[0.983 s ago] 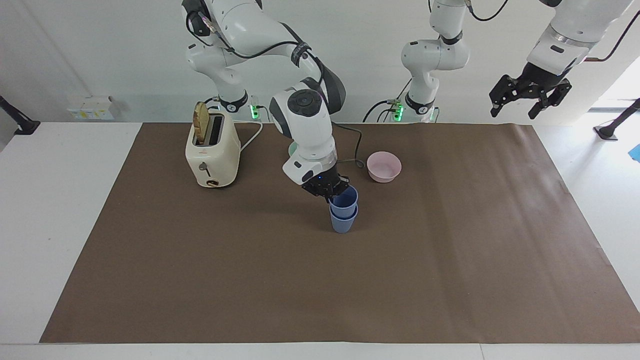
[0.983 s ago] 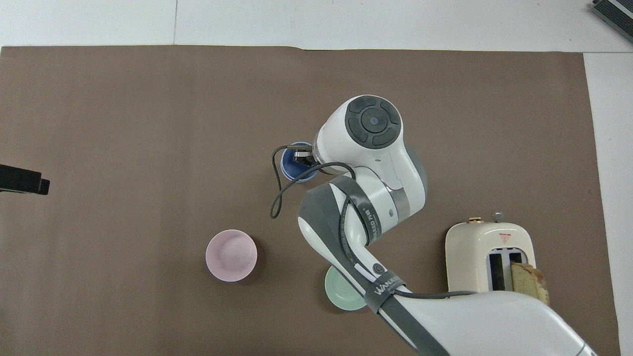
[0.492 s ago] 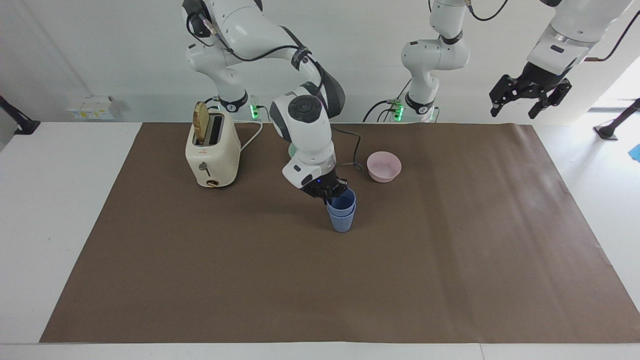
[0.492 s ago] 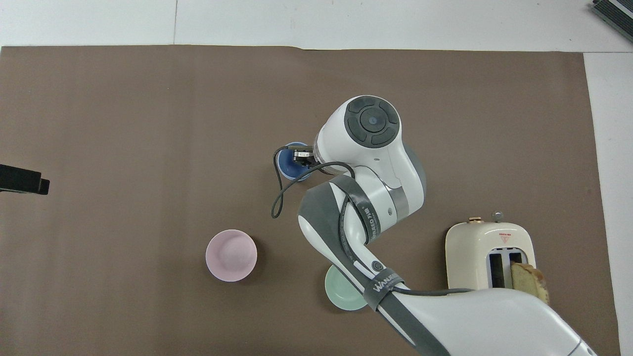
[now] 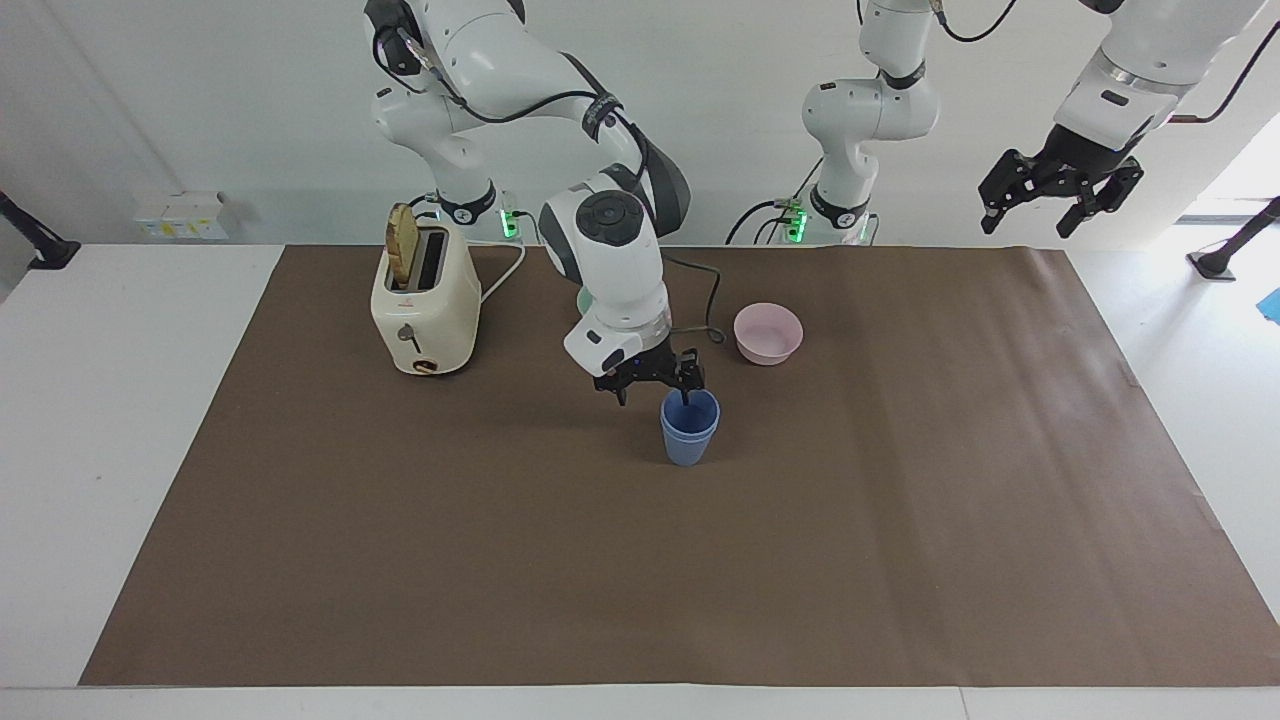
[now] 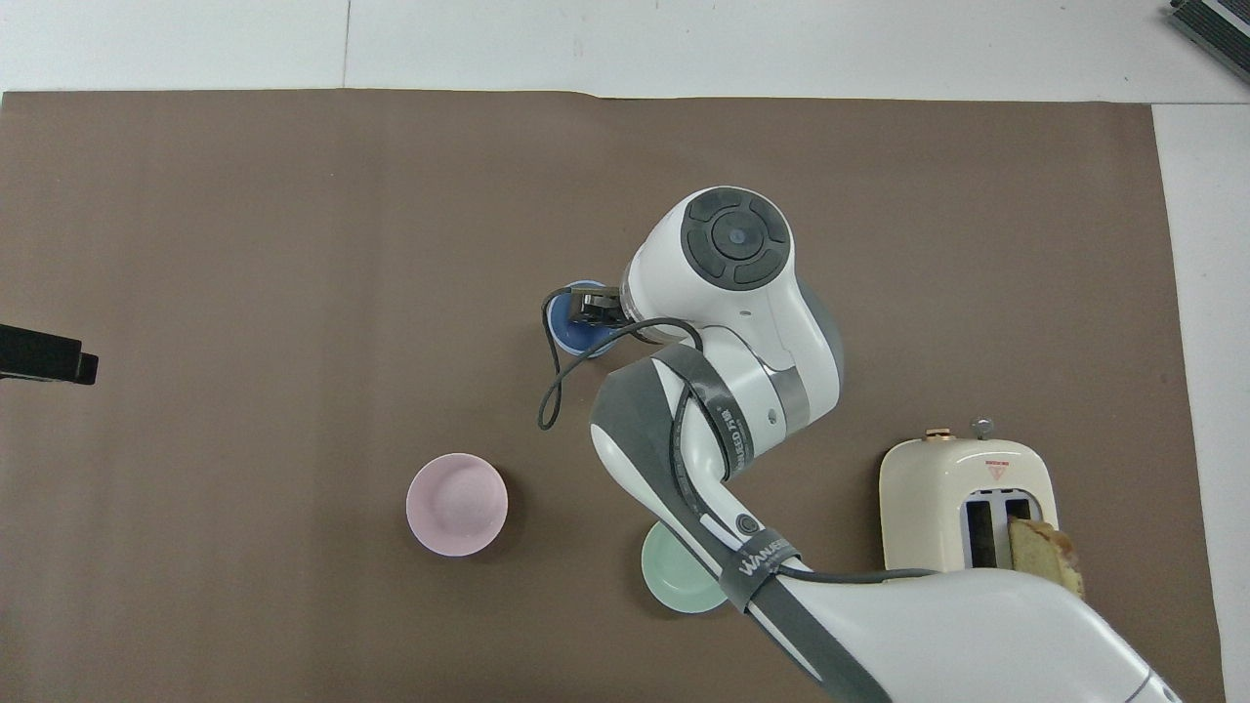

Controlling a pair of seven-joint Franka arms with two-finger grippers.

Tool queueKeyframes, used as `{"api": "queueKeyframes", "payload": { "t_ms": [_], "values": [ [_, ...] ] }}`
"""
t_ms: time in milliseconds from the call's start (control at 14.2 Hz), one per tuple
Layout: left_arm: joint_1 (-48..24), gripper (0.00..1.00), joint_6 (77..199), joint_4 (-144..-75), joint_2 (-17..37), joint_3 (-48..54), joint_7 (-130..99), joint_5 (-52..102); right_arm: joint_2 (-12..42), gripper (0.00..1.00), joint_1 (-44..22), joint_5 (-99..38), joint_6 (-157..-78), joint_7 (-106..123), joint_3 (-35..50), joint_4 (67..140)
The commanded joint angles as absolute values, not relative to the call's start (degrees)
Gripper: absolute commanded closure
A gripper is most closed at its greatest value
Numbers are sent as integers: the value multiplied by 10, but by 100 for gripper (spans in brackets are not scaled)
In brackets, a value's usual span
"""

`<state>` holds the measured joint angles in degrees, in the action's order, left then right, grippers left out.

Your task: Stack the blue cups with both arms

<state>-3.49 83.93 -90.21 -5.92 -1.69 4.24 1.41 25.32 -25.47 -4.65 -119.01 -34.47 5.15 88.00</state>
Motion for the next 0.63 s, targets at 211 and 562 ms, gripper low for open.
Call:
{"api": "queueKeyframes", "payload": {
  "t_ms": [211, 562],
  "values": [
    [-32, 0, 836, -912, -71, -14, 37, 7, 183, 0, -203, -40, -1063, -319, 47, 848],
    [-32, 0, 836, -912, -71, -14, 37, 7, 111, 0, -133, -40, -971, -230, 41, 831]
  ]
}}
